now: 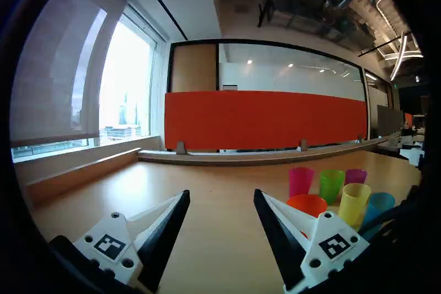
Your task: Pour water
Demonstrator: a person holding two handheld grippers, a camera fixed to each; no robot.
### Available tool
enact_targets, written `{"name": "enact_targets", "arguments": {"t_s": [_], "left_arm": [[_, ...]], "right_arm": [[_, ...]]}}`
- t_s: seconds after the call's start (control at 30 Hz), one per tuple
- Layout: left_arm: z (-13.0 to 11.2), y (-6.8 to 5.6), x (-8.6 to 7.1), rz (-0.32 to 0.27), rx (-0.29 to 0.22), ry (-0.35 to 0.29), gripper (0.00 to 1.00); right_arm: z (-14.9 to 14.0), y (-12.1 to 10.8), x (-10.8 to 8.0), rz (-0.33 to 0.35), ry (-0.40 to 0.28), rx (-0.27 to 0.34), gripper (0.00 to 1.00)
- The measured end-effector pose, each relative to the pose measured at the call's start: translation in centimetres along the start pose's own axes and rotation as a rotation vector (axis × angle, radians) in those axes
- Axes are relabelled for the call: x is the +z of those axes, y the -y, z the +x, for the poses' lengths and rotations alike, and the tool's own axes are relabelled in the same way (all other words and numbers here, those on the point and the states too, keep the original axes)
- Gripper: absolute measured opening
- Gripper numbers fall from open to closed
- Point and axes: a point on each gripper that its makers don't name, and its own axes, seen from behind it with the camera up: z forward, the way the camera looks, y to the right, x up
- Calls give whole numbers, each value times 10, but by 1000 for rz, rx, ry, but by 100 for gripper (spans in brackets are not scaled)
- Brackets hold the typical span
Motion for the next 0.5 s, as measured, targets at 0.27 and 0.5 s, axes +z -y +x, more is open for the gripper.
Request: {"name": "enact_targets", "arguments": {"t_s": [0.27,0.5], "left_arm": [[23,3,4,-9,9,16,85],[61,1,12,-32,41,19,85]], "right_arm": [[22,5,0,27,-12,-16,99],[54,12,3,62,19,-29,99]]}}
